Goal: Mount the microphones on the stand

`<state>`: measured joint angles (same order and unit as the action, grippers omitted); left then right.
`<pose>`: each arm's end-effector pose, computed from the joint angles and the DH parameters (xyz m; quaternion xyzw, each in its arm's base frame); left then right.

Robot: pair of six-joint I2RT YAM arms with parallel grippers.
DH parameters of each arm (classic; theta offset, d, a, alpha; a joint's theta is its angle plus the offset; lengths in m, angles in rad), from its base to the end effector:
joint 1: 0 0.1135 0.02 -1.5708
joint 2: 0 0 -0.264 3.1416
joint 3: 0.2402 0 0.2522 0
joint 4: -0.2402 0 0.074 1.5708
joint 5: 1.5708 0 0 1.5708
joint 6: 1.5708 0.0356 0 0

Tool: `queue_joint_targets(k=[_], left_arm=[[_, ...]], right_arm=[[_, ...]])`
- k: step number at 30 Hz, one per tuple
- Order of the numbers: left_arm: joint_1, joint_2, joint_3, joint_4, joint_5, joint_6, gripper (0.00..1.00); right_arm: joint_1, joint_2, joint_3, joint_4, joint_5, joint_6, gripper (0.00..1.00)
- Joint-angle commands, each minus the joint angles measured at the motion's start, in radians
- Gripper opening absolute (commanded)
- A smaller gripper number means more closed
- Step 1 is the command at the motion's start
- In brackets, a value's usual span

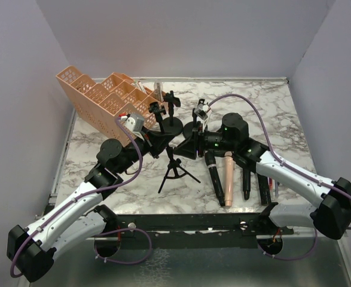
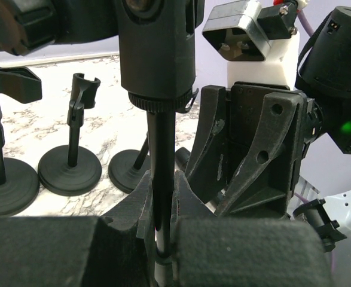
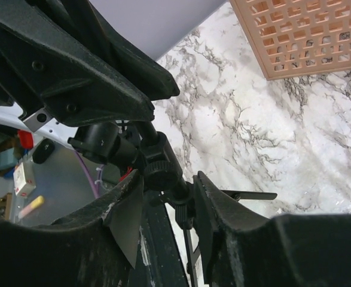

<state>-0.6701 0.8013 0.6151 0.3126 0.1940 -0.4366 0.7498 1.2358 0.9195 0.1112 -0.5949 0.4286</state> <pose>0.1495 -0.1272 0.3305 0.1488 0.6450 -0.4470 0.6017 0.1957 0.2095 0.3226 -0.3012 0.7026 0.5243 0.3752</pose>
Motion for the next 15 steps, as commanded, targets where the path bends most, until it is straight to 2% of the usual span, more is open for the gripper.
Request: queue_joint_targets(k=[1,9,13,15], left_arm=[[-0.004,-0.010,0.043,0.074,0.019,-0.011,0.00],[-0.003,-0.008,0.040,0.075,0.022,-0.011,0.00],[-0.003,-0.008,0.038,0.075,0.023,-0.009,0.00],[-0.004,-0.010,0.034,0.075,0.021,-0.006,0.00]], right_arm=[[0.000,0.023,0.026,0.017,-0.033,0.006,0.41],[0.000,0.037,0.003,0.108,-0.012,0.117,0.31],[0.000,0.046,-0.017,0.171,0.024,0.234,0.17],[0.000,0.058,0.004,0.138,0.083,0.337,0.06]])
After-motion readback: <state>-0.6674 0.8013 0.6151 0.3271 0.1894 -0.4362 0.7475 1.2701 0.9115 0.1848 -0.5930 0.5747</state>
